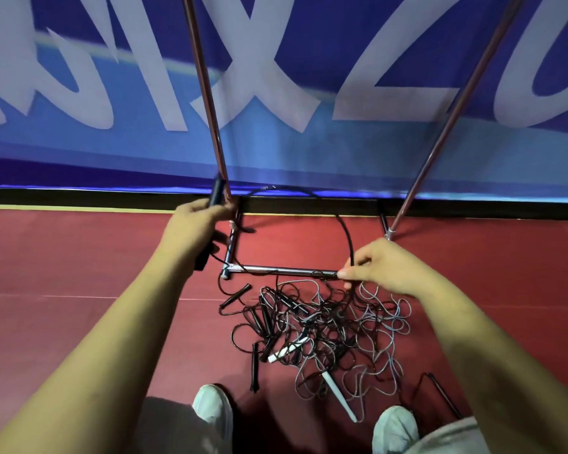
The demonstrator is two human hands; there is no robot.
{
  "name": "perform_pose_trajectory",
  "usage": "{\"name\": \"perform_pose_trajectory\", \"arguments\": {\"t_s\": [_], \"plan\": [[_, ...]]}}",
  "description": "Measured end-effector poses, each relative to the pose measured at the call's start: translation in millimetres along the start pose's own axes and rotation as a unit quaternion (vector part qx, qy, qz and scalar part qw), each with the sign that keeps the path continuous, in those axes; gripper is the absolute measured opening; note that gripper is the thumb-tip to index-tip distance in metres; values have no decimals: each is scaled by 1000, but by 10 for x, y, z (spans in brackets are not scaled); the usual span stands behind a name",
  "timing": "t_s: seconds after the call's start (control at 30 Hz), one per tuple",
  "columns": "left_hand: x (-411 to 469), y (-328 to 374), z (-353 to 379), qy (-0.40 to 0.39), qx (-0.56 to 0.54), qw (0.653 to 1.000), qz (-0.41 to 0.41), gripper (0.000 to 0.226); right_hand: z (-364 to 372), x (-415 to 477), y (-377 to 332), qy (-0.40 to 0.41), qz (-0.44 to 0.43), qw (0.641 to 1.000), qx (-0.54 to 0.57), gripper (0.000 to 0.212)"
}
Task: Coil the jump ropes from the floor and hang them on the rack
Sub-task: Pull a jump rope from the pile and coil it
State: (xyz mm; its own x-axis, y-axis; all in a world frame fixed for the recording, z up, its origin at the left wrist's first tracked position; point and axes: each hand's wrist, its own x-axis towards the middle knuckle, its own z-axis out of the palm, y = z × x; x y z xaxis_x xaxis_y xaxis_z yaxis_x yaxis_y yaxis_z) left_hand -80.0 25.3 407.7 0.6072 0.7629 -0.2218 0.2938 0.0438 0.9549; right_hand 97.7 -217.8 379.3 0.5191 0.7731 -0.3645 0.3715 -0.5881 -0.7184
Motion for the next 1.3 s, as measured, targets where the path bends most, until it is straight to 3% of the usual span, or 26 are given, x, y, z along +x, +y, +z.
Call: {"name": "perform_pose_trajectory", "arguments": {"t_s": [0.03, 0.1, 0.2, 0.33, 0.5, 0.57, 0.63, 0.7, 0.77, 0.9, 0.97, 1.07, 1.17, 1.3], "plan": [[-4, -43, 16, 23, 68, 997, -4, 8, -17, -6, -48, 5, -14, 1000, 5, 22], [-24, -91, 56, 15, 101, 995, 3, 12, -25, -22, -146, -1, -40, 999, -8, 28], [-83, -124, 170, -95, 63, 993, 19, 14, 58, -49, -238, -29, -60, 998, -10, 38], [-268, -159, 434, -262, 70, 962, 16, 16, 161, -95, -339, -72, -89, 993, 4, 28], [-344, -121, 529, -344, 98, 934, 23, 9, 98, -105, -365, -23, -126, 991, 49, 22], [-323, -93, 502, -324, 48, 945, 19, 14, 70, -82, -317, -9, -128, 991, 34, 23], [-292, -43, 471, -294, -76, 953, 0, 18, 81, -42, -233, -35, -112, 993, -20, 29], [-239, 2, 405, -270, -208, 940, -20, 15, 106, 2, -123, -69, -75, 993, -62, 31], [-175, 7, 319, -256, -240, 936, -14, 12, 115, 32, -39, -68, -61, 993, -73, 24], [-106, -21, 250, -182, -164, 969, -13, 11, 56, 41, -47, 9, -108, 993, -44, 3], [-80, -52, 245, -99, -36, 994, -20, 10, 19, 27, -79, 28, -115, 993, -8, 7], [-39, -190, 276, -30, 127, 991, -25, 18, 4, -16, -178, 29, -81, 993, 76, 11], [-125, -246, 404, -148, 36, 985, -76, 19, 66, -39, -303, 25, -32, 965, 260, 19], [-403, -202, 635, -339, -102, 923, -148, 22, 97, -37, -393, 27, -12, 927, 373, 19]]}}
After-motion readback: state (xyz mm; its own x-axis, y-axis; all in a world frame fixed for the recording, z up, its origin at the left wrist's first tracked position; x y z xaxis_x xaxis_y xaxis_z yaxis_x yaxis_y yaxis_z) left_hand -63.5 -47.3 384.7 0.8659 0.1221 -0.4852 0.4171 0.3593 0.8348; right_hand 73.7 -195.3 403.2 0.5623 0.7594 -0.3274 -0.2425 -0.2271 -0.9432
